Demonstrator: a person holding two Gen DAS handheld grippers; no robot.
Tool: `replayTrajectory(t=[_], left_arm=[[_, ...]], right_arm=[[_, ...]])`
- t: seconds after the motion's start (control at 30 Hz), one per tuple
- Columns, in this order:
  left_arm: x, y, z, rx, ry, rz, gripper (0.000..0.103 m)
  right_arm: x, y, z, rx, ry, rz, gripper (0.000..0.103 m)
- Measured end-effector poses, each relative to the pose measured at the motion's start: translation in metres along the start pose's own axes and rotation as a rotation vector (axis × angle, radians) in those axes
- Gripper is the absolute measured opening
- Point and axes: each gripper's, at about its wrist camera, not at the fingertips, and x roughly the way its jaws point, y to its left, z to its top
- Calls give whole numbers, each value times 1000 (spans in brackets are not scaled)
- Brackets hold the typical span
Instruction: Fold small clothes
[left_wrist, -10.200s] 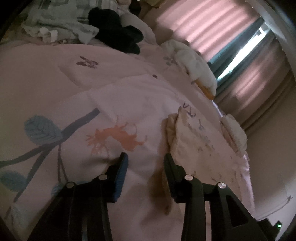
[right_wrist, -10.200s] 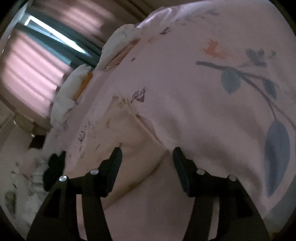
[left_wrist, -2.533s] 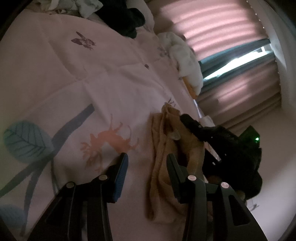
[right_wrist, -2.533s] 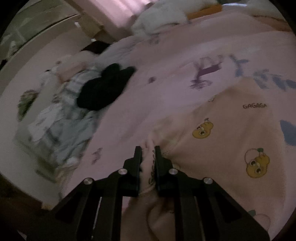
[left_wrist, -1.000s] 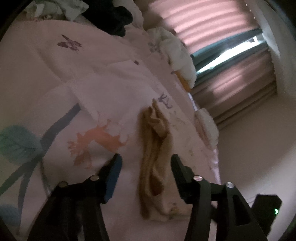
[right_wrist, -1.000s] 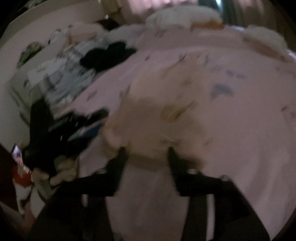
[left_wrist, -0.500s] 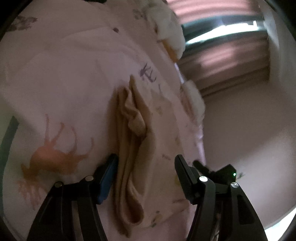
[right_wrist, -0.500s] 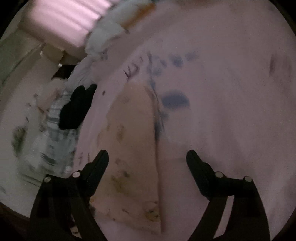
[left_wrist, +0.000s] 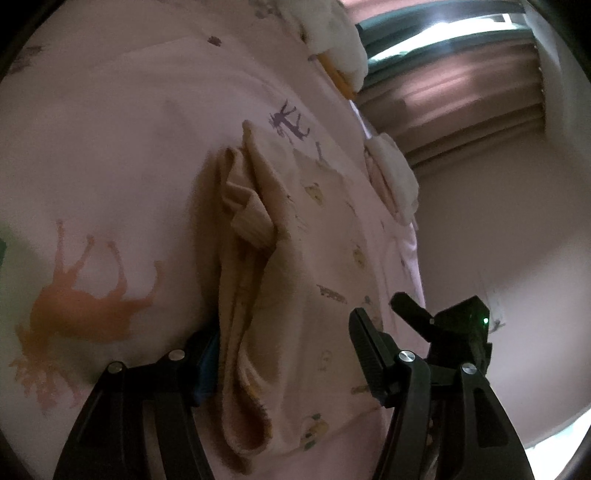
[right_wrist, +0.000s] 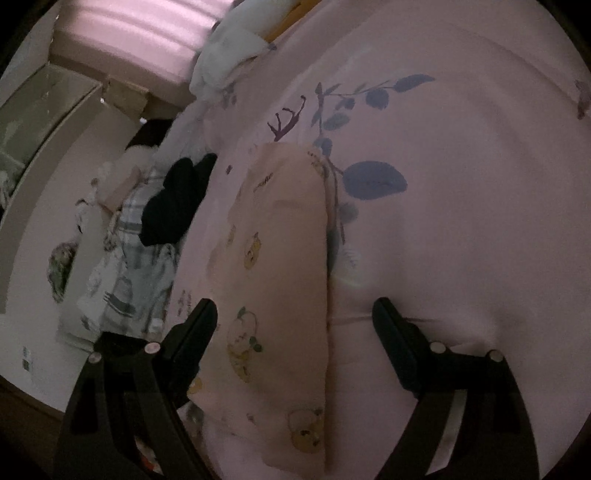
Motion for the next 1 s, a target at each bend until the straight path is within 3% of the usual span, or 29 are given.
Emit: replayTrajectory(t=[0.2, 0.27, 0.4, 0.43, 0.53, 0.73, 1.0], left_arm=[[6, -7, -1, 40, 19, 6, 63], [7, -10, -4, 45, -2, 35, 63], [15, -16, -9, 73, -52, 148, 54], [16, -18, -10, 86, -54, 166, 51], [16, -18, -13, 101, -72, 210, 48], [23, -27, -21, 177, -119, 308, 45], [21, -25, -20, 183, -130, 315, 45]], right_arm=[[16, 8, -5, -42, 61, 86, 88], [22, 14, -8, -84, 63, 27, 83], [24, 13, -10, -120, 45, -19, 64], [24, 11, -11, -132, 35, -33, 56], [22, 5, -12, -152, 17, -43, 44], [24, 6, -13, -184, -3, -84, 40], [25, 7, -13, -198, -20, -101, 37]])
